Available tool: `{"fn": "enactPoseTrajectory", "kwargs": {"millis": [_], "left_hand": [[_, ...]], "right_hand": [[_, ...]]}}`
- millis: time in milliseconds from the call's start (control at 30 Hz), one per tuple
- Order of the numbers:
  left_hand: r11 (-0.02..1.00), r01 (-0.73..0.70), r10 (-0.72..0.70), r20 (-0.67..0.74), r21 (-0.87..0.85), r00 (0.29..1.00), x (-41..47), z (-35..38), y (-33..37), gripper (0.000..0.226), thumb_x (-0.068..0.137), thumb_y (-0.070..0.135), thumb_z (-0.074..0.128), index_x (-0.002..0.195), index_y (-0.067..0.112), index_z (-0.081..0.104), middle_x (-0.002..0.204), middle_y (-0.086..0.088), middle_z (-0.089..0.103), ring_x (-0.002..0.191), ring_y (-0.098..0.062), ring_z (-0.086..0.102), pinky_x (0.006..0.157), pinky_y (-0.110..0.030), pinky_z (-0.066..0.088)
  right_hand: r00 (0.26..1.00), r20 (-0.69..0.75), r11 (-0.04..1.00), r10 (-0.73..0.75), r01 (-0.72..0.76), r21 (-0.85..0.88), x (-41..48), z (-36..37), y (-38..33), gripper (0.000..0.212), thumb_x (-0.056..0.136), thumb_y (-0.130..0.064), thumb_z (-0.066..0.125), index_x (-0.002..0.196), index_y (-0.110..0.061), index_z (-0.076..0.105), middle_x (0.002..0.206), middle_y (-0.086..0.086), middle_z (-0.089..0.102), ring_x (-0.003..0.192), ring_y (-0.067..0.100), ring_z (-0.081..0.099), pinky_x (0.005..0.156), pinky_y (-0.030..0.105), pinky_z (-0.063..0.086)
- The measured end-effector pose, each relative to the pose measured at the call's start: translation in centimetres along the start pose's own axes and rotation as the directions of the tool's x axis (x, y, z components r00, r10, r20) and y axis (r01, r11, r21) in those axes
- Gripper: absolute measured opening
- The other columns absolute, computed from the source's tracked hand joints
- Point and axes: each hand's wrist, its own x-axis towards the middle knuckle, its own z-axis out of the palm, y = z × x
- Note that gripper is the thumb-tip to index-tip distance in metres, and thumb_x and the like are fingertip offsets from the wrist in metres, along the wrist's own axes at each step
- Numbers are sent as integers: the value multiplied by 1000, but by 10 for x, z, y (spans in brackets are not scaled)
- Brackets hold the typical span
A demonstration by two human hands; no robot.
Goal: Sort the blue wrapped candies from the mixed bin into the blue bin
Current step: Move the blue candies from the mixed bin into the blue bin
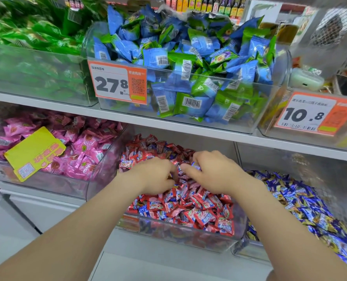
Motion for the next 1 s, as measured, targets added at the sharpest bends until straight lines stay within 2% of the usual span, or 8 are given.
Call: {"fn": "enactPoseTrajectory", "kwargs": {"millis": [67,167,267,467,600,733,867,1000], "left_hand": [[1000,-1,-1,75,22,997,0,3,3,22,98,39,66,118,34,70,95,7,54,86,-16,53,82,-37,52],[999,-22,25,61,-42,998,2,2,1,15,93,37,75,99,24,71,89,4,64,77,-19,60,70,-33,51],[993,-1,4,25,-119,1000,-1,-5,-6,18,88,34,75,84,23,61,88,0,64,75,-22,59,65,-33,48],[960,103,-156,-192,-261,969,-13,-19,-13,30,82,37,70,84,11,55,70,-4,56,60,-17,42,54,-30,37],[954,131,-206,-269,-271,941,-15,-19,-21,6,84,31,61,83,25,61,78,-2,69,64,-20,61,64,-34,56],[962,218,-262,-339,-163,904,-8,-19,-25,17,91,39,55,84,27,64,81,-2,66,75,-29,64,71,-39,56],[954,276,-301,-411,-120,860,14,-14,-21,27,95,41,52,109,27,70,103,-11,70,89,-39,66,74,-38,54],[972,236,-216,-466,-16,858,40,-7,-13,31,94,35,57,123,36,65,124,-7,67,109,-35,65,78,-36,48]], "right_hand": [[997,-77,998,27,-22,66,1,0,1,43,104,-56,44,82,-20,46,76,4,54,81,38,57,66,42,41],[994,-109,989,4,13,150,2,2,-1,13,106,-34,47,109,-24,54,100,10,68,94,39,65,77,46,53],[999,-52,999,-5,6,37,4,5,-13,42,100,-19,49,135,-39,59,130,5,68,112,37,66,86,46,56],[1000,18,988,16,-13,-152,26,23,-39,32,101,-50,61,110,-20,71,110,9,68,98,36,68,73,39,48],[997,61,962,49,-30,-271,34,28,-47,37,92,-47,73,111,-18,59,113,7,64,102,32,66,72,38,43],[991,56,990,119,-114,-82,42,25,-40,24,83,-41,74,99,-23,70,100,-1,70,89,26,68,75,36,56],[980,50,973,190,-195,120,38,14,-26,19,67,-40,64,78,-26,72,81,-6,72,79,22,69,76,34,61],[986,149,985,81,-102,139,27,17,-13,11,79,-36,70,73,-31,77,75,-14,73,79,13,70,77,30,60]]}}
